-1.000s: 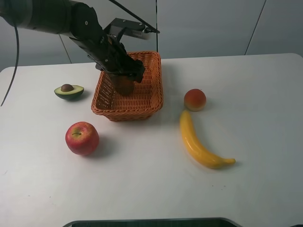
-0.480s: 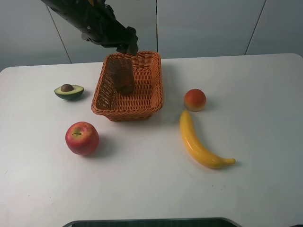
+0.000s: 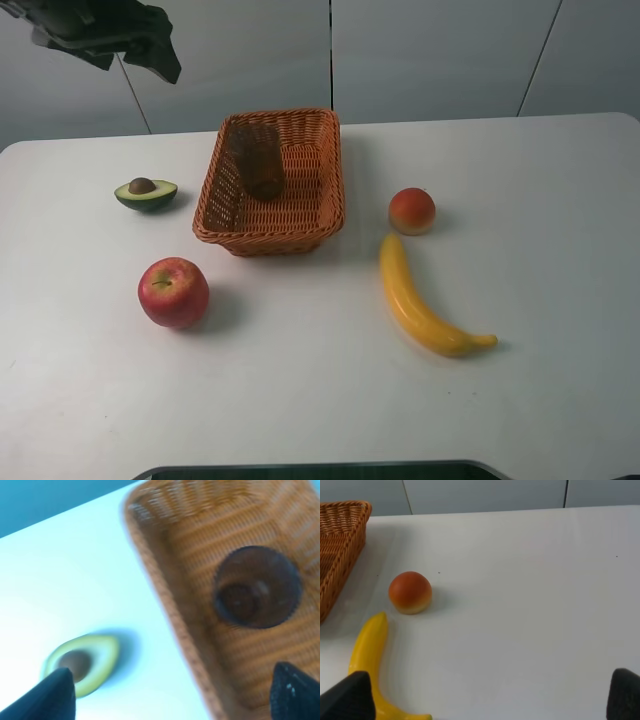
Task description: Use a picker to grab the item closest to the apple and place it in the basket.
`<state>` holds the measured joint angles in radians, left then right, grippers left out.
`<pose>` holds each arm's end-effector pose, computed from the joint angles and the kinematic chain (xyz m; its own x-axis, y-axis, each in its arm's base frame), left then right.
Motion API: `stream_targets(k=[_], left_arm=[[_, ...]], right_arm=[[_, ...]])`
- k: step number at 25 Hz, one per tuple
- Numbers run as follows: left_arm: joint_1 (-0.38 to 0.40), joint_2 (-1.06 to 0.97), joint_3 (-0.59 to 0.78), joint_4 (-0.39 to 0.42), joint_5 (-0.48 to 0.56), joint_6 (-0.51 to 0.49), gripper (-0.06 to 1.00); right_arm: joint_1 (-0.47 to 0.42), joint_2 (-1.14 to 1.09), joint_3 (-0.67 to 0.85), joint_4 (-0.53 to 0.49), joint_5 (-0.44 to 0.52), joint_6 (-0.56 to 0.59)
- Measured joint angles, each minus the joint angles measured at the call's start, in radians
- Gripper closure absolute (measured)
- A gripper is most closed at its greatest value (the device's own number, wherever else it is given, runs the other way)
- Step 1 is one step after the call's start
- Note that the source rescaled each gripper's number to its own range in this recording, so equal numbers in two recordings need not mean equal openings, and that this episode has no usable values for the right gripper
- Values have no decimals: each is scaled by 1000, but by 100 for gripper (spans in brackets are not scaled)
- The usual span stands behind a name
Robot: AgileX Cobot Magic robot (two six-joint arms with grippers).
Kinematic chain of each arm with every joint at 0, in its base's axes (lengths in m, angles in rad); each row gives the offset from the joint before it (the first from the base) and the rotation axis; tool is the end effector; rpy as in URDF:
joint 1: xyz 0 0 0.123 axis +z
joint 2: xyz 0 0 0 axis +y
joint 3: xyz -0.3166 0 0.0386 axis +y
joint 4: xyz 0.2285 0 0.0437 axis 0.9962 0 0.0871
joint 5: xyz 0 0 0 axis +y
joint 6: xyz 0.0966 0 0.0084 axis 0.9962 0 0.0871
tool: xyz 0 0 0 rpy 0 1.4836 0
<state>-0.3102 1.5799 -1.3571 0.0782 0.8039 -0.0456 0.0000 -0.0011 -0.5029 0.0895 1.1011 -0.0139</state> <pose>0.3171 -0.0959 0.3533 -0.7655 0.2545 -0.5910 0.2798 0.9587 0.0505 -0.0532 0.0077 0.2628 -0.4884 0.0266 -0.8722 -0.0566 0.9965 0.0621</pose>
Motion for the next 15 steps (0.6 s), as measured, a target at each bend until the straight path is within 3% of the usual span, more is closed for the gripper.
stream_targets(k=[8,15], left_arm=[[158,-329,261,-2,-10,-72,-5],[169,-662,522,4,-11,-100,-5]], right_arm=[[0,0,0,0,0,0],[0,0,0,0,0,0]])
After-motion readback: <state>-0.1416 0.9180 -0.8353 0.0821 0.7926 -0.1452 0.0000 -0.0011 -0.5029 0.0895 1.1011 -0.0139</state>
